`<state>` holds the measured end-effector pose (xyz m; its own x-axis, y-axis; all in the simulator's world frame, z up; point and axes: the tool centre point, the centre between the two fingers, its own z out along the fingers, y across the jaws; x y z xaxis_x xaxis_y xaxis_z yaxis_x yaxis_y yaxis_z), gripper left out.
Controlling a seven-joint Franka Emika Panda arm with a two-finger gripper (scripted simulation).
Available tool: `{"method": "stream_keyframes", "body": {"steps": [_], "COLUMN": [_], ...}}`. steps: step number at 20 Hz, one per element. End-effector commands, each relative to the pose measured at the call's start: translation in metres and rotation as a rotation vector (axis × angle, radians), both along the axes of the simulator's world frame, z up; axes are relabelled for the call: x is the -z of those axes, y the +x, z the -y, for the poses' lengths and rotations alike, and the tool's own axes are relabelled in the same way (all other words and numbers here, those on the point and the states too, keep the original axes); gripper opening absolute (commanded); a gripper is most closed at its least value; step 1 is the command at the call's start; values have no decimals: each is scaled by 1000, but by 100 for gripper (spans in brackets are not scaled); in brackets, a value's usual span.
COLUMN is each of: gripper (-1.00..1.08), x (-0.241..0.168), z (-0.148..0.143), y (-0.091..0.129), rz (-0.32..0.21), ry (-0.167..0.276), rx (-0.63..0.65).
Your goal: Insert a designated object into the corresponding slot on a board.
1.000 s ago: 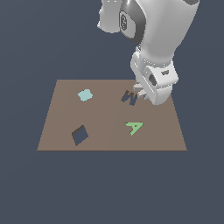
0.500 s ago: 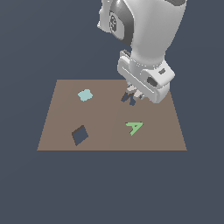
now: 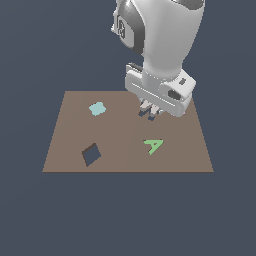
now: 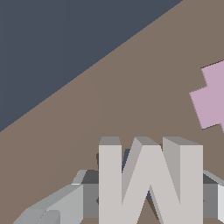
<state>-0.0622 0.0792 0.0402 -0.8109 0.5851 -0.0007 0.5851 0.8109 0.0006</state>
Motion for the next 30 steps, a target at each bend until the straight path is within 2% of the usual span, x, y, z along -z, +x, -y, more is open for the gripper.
{"method": "stream_keyframes", "body": {"steps": [1,10,22,23,30], "gripper": [-100,-100,-100,100,100], "x": [0,0,10,10,10], "z": [2,7,7,7,7], "y": [3,8,9,9,9], "rz": [0,0,0,0,0], "ry": [0,0,-1,-1,-1], "rx": [-48,-143,-153,-153,-153]}}
